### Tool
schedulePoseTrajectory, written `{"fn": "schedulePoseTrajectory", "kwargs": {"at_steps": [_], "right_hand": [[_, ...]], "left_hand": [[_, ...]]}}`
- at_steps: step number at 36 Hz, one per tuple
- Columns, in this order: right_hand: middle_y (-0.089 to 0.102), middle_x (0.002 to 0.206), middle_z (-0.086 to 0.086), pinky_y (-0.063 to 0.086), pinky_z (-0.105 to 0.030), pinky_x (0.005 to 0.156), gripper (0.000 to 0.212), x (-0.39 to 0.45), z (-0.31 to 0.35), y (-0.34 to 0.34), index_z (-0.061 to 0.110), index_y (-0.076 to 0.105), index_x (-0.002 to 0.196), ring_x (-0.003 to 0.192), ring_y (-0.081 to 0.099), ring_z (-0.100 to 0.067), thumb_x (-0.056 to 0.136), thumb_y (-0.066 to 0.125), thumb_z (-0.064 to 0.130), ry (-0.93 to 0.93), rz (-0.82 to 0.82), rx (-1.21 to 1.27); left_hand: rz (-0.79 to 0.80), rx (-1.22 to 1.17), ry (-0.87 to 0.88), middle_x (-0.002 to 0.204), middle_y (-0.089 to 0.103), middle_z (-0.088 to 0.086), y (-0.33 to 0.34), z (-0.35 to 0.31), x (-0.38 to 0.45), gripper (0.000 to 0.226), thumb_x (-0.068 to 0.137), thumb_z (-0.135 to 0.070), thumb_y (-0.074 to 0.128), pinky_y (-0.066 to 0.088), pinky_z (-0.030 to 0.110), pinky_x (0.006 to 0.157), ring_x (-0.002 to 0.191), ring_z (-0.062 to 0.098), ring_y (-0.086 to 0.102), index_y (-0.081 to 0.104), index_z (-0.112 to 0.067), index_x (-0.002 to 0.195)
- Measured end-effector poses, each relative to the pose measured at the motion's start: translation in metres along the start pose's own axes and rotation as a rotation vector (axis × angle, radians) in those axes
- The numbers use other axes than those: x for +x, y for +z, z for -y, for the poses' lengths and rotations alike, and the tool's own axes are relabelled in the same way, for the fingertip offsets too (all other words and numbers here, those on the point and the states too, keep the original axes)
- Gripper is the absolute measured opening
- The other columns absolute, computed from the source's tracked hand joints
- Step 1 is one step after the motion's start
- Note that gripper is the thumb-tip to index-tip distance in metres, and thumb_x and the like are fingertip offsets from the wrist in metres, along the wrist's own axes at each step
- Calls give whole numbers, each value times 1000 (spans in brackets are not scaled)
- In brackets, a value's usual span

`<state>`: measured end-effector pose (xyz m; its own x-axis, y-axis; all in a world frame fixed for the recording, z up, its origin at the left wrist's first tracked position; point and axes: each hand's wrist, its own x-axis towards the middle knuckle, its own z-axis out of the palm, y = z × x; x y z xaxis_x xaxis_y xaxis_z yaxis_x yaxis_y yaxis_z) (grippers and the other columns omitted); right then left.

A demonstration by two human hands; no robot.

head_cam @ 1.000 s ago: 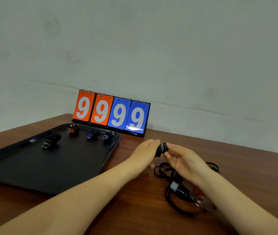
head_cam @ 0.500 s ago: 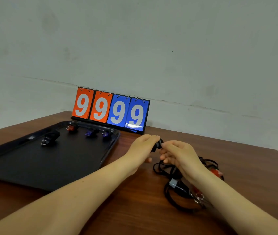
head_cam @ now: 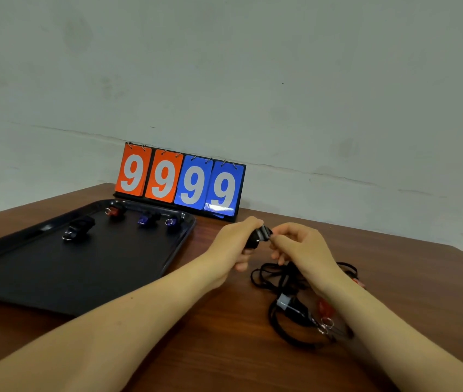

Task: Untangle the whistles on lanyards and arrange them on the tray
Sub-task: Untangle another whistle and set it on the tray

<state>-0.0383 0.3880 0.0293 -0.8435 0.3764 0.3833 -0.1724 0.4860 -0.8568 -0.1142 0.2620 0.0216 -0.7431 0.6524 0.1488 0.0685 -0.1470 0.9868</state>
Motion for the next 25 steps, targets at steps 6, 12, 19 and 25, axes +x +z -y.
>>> {"fn": "schedulePoseTrajectory", "kwargs": {"at_steps": [6, 12, 19, 25], "right_hand": [[61, 61, -1, 48, -24, 56, 19, -3, 0, 5, 12, 64, 80, 59, 57, -15, 92, 52, 3, -33, 73, 65], [58, 68, -6, 43, -28, 54, 19, -6, 1, 8, 6, 59, 81, 58, 54, -16, 95, 46, 6, 50, 132, 337], [59, 69, -2, 43, -24, 54, 13, -5, -2, 10, 8, 61, 86, 58, 53, -12, 94, 54, 15, 90, 174, 486], [59, 69, -5, 47, -23, 53, 14, -5, -3, 11, 5, 60, 86, 57, 56, -13, 95, 50, 11, 119, 164, 494]], "left_hand": [[81, -134, -32, 51, 33, -3, 0, -3, -4, 31, 93, -41, 50, 21, 22, 43, 43, 10, 21, 52, -11, 86], [81, -162, -60, 50, 33, -4, 1, -4, -3, 33, 94, -41, 49, 19, 21, 42, 43, 9, 20, 51, -13, 75], [34, -203, -38, 49, 33, -3, 0, -2, 0, 38, 95, -31, 41, 15, 22, 43, 43, 9, 19, 44, -15, 61], [-48, -92, 31, 61, 54, 1, 4, 2, 2, 21, 94, -24, 43, 29, 20, 43, 49, 12, 40, 54, -13, 79]]}}
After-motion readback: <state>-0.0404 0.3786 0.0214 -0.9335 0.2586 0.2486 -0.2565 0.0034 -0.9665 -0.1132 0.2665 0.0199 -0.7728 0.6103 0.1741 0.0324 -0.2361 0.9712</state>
